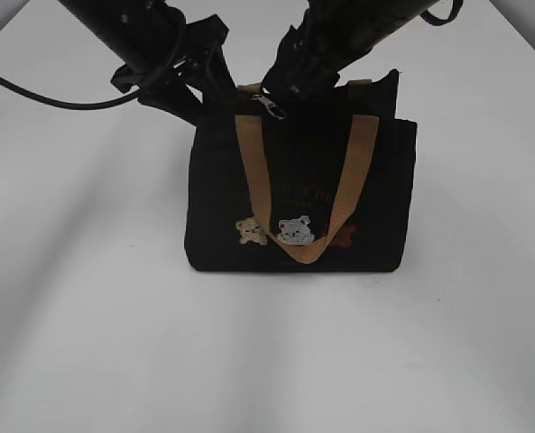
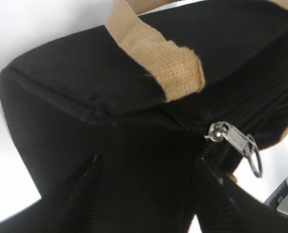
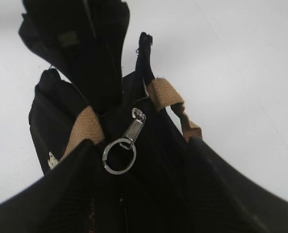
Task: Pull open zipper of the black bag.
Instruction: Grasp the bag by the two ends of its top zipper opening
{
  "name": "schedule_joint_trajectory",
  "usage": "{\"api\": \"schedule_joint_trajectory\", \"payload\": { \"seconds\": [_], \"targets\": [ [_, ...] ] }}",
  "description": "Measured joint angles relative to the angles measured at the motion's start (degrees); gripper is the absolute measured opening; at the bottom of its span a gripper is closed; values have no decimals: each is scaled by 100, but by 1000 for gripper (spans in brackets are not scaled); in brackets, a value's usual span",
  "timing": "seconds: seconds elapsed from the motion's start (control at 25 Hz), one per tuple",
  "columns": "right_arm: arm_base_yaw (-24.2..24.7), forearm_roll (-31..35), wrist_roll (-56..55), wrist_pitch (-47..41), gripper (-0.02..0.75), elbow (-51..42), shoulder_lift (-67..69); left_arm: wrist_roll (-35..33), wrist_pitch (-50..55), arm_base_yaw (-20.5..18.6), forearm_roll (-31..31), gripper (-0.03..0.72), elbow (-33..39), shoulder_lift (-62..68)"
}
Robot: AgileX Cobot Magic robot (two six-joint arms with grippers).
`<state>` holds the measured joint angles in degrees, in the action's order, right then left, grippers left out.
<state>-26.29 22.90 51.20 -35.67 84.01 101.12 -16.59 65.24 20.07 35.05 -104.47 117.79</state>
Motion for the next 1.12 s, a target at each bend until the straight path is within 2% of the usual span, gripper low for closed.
{"api": "schedule_joint_trajectory", "payload": {
  "seconds": [0.16, 0.28, 0.36, 0.44, 0.52, 0.76, 1.12],
  "targets": [
    [17, -56, 11, -65, 456, 0, -130, 0, -15, 86, 33, 443, -5, 178],
    [17, -55, 11, -101, 457, 0, -149, 0, -66, 176, 38, 409, -9, 325],
    [17, -79, 11, -121, 457, 0, -149, 0, -97, 221, 3, 331, -12, 363],
    [17, -100, 11, -133, 457, 0, -149, 0, -131, 239, -95, 191, -16, 363],
    [17, -107, 11, -133, 457, 0, -149, 0, -167, 248, -186, 85, -18, 363],
    [0, -118, 32, -150, 457, 0, -149, 0, -189, 255, -245, 73, -30, 335],
    [-335, -102, 64, -202, 460, 0, 162, 0, -181, 264, -227, 71, -5, 197]
  ]
}}
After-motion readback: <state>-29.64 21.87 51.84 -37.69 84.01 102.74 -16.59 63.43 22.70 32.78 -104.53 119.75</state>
